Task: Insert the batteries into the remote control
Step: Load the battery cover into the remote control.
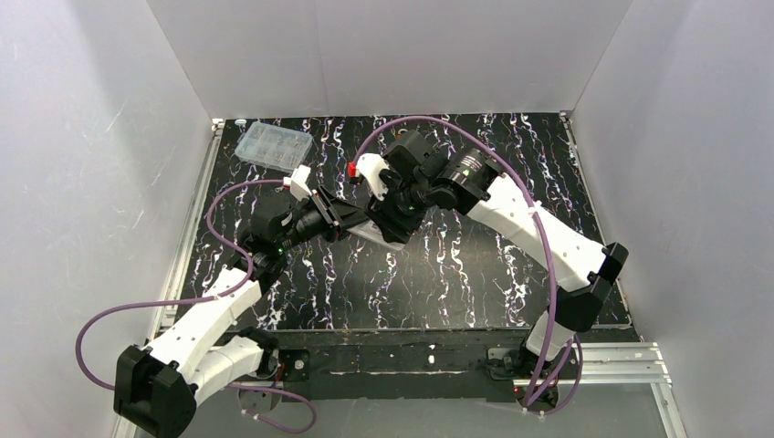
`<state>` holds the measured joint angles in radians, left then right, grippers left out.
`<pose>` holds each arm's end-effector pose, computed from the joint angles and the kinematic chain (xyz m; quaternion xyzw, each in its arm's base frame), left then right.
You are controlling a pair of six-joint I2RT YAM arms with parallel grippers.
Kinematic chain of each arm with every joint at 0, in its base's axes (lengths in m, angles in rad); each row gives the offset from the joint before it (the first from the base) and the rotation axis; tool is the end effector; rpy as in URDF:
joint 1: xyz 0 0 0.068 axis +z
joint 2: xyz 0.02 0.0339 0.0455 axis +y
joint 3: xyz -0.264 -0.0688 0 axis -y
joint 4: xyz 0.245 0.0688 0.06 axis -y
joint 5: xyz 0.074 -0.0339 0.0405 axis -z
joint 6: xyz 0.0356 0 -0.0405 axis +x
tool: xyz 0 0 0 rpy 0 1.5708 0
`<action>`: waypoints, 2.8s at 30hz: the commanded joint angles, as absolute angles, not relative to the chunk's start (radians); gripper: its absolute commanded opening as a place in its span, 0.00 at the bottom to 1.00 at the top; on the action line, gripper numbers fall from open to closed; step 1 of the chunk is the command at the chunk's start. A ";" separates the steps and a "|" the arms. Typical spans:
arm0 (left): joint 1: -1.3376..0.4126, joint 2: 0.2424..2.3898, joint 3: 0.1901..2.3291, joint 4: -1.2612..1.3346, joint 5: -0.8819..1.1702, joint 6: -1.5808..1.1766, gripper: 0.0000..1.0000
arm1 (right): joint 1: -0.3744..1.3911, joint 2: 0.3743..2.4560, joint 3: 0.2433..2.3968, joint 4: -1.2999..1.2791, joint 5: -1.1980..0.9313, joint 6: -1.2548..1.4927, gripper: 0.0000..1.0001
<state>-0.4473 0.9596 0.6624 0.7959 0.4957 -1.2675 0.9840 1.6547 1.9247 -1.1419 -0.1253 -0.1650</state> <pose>0.1846 -0.1073 0.3657 -0.0040 0.5382 -0.7122 0.4507 0.1804 0.2794 0.4161 -0.5276 0.7755 0.1900 0.2900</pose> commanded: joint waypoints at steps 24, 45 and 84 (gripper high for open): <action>-0.449 0.963 0.686 0.867 0.522 -1.279 0.00 | 0.925 1.330 1.667 -0.684 -0.005 0.112 0.88; -0.449 0.982 0.709 0.923 0.468 -1.324 0.00 | 0.655 0.980 0.916 0.049 -0.318 0.981 0.96; -0.449 0.991 0.727 0.945 0.463 -1.327 0.00 | 0.656 1.059 0.891 -0.010 -0.383 1.048 0.93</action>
